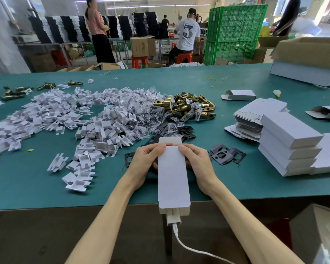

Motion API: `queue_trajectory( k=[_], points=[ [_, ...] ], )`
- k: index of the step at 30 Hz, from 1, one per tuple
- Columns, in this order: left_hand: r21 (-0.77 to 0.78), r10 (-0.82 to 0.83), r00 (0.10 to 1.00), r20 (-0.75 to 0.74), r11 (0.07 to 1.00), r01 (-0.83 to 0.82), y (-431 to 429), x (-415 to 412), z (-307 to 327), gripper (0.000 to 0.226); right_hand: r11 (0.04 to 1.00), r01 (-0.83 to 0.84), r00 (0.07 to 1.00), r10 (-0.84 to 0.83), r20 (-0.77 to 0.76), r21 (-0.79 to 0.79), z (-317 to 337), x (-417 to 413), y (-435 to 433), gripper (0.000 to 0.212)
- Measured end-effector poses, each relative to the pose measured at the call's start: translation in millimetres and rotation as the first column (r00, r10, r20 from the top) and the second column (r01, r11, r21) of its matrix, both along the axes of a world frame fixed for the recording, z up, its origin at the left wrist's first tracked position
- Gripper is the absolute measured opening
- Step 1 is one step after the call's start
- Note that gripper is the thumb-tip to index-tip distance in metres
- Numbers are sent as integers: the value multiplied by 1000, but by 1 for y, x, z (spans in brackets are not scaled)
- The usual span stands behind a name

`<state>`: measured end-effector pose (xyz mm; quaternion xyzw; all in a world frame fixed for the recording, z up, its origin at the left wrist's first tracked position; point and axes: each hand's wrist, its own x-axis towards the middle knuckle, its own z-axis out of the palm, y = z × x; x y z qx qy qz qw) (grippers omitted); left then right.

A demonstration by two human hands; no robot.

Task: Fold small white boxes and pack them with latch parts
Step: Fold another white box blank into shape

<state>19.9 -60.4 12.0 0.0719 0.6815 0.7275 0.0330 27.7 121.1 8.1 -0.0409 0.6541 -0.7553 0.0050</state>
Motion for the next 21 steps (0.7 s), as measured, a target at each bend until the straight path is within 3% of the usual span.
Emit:
queue_trajectory(
  k=[11,21],
  points=[
    [-10,-6,1000,-7,1000,6,-2,-2,-4,22,1000,-1,1000,1,-13,26,-2,-1,0,19],
    [46,-8,999,-52,999,11,-1,1,-3,23,999,-2,993,6,-117,42,0,1,0,11]
  ],
)
